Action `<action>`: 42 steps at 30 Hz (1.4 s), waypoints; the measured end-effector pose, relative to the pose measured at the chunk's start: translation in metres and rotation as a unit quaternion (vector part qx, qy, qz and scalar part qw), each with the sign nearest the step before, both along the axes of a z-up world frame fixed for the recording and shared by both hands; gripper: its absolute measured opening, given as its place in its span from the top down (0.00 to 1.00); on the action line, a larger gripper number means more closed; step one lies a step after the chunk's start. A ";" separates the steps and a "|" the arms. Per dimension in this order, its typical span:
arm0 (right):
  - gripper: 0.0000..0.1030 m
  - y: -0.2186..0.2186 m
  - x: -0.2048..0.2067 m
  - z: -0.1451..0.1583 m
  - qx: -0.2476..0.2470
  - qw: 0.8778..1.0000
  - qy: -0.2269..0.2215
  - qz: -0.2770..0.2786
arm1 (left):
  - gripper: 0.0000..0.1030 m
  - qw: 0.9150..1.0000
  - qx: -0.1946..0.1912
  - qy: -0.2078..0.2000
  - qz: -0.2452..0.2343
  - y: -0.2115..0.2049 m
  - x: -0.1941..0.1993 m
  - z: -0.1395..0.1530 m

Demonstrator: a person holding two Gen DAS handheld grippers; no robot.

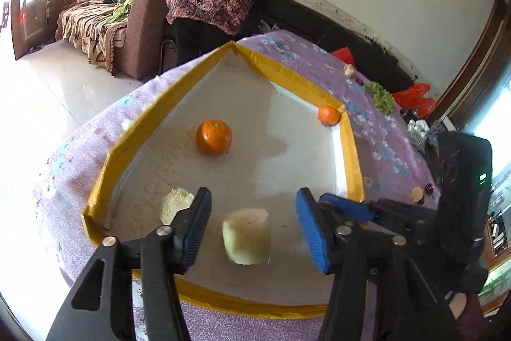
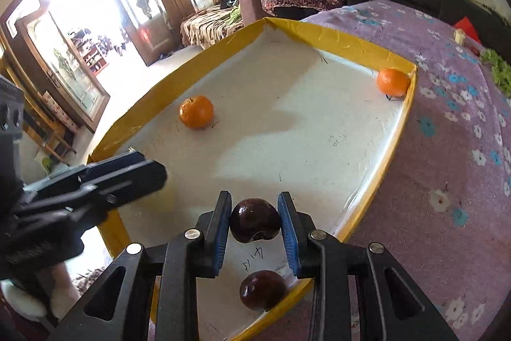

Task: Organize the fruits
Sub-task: 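Release the cake piece and plum into the white tray with both grippers, then grasp a cake cube with the left gripper while the right gripper grasps an orange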

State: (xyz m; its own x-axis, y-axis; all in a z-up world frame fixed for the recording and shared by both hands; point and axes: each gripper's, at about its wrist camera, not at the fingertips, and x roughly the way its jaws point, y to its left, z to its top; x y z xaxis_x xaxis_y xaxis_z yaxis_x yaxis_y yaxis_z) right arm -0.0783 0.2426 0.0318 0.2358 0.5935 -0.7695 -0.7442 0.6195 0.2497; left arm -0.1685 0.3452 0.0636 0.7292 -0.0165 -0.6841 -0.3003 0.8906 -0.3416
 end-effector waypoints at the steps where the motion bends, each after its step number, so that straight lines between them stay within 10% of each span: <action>1: 0.67 0.001 -0.001 0.000 0.001 1.000 0.002 0.002 | 0.39 1.000 -0.002 -0.009 0.001 0.001 -0.003 0.005; 9: 0.63 -0.028 -0.011 0.019 0.031 0.999 -0.009 -0.031 | 0.16 0.999 0.012 -0.047 0.010 -0.014 -0.018 0.034; 17: 0.52 -0.153 -0.012 0.025 0.050 0.987 -0.022 -0.151 | 0.12 0.998 0.011 -0.035 -0.041 -0.073 -0.009 0.048; 29: 0.52 -0.431 -0.001 0.023 0.036 0.903 -0.006 -0.428 | 0.12 0.989 0.019 -0.004 -0.146 -0.169 0.024 0.031; 37: 0.52 -0.448 0.048 0.013 0.025 0.892 -0.016 -0.451 | 0.14 0.979 0.051 0.014 -0.197 -0.221 0.053 0.027; 42: 0.53 -0.443 0.067 -0.002 0.011 0.891 -0.022 -0.453 | 0.41 0.970 0.075 0.023 -0.231 -0.249 0.083 0.019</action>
